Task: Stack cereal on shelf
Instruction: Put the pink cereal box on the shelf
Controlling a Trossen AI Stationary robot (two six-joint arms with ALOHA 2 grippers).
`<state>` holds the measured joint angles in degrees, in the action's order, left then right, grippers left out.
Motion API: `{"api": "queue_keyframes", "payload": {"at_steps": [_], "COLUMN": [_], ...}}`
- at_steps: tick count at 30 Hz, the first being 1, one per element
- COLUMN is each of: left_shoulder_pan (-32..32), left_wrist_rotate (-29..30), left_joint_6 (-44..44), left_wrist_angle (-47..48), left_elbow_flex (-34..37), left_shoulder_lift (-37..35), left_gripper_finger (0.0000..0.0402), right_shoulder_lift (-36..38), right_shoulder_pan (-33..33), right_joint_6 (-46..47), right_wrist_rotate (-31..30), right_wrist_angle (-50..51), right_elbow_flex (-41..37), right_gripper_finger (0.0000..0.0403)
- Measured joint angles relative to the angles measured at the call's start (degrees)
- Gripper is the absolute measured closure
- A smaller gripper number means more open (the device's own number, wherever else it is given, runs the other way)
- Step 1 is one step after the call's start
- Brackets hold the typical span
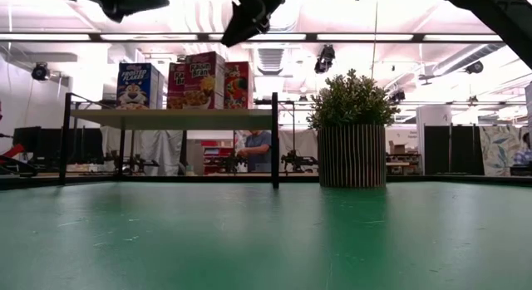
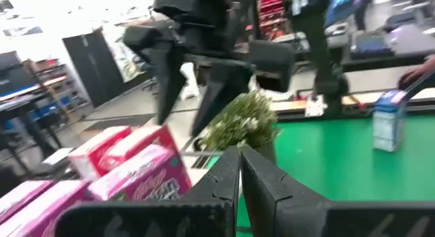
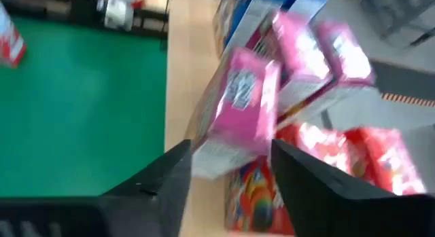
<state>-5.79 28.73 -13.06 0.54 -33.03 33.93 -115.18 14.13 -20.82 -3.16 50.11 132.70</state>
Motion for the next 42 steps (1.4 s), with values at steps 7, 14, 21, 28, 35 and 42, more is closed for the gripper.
{"api": "queue_keyframes", "payload": {"at_steps": [7, 14, 21, 28, 35, 42], "left_shoulder_pan": [0.0, 1.2, 3.6, 7.0, 10.3, 11.7], "left_wrist_rotate": [10.0, 21.7, 20.2, 19.6, 18.2, 18.2], "left_joint_6": [-1.8, -7.8, -11.9, -15.6, -17.5, -17.5], "left_wrist_angle": [1.0, 4.5, 2.0, -7.8, -12.2, -12.1], "left_elbow_flex": [1.3, 5.1, 7.6, 11.0, 12.1, 12.1], "left_shoulder_lift": [-1.2, -1.2, -1.2, 1.2, 4.6, 6.8], "left_gripper_finger": [0.0402, 0.0402, 0.0402, 0.0402, 0.0402, 0.0402], "right_shoulder_lift": [0.0, -0.2, -0.2, -0.2, -0.2, -0.2], "right_shoulder_pan": [0.0, 0.1, 0.2, 0.2, 0.2, 0.2], "right_joint_6": [0.5, -0.2, -1.3, -1.3, -2.4, -3.8], "right_wrist_rotate": [-1.6, -5.9, -5.9, -5.9, -5.9, -5.9], "right_wrist_angle": [1.8, -1.4, -6.4, -7.7, -9.1, -12.1], "right_elbow_flex": [-2.6, -3.9, -5.5, -5.7, -6.4, -6.5], "right_gripper_finger": [0.0331, 0.0392, 0.0394, 0.0394, 0.0394, 0.0394]}}
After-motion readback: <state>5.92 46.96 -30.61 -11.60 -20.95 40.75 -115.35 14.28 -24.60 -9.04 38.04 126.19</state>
